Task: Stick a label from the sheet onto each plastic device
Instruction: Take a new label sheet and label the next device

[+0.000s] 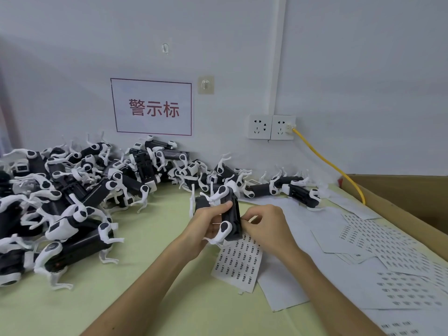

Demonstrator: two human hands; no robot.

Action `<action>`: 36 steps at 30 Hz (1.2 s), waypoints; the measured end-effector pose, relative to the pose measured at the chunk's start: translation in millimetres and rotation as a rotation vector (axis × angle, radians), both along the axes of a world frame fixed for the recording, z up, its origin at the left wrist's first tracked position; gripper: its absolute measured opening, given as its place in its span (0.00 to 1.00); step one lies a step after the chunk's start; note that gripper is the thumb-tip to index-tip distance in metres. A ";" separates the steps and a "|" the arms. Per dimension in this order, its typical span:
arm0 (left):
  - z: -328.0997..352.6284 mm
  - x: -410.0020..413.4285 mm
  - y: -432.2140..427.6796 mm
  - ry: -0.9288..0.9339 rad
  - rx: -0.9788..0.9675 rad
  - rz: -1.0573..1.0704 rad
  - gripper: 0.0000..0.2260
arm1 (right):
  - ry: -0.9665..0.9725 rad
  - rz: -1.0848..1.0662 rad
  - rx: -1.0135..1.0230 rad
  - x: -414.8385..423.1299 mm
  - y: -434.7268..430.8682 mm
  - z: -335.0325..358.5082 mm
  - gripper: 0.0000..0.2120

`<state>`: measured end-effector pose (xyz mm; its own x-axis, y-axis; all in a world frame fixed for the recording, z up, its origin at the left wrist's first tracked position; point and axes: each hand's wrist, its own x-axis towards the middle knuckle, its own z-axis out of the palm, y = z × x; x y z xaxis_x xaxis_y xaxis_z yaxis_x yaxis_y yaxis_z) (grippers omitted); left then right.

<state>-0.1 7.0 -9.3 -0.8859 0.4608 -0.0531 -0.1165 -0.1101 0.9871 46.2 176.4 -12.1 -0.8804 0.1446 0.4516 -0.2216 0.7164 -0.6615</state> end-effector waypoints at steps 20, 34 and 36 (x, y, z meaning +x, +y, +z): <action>-1.5 1.3 -1.2 -0.032 0.016 -0.028 0.35 | -0.202 0.147 -0.377 1.0 12.0 10.3 0.09; 4.8 9.7 0.4 0.082 0.022 0.004 0.22 | -0.111 0.095 -0.152 0.5 14.5 6.5 0.04; 4.7 9.7 -0.1 0.050 0.053 0.024 0.28 | -0.105 0.111 -0.175 1.1 12.3 8.0 0.07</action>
<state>9.6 6.9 -4.6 -0.8976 0.4405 0.0158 -0.0636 -0.1650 0.9842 47.3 188.7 -4.2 -0.9360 0.1123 0.3335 -0.2164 0.5639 -0.7970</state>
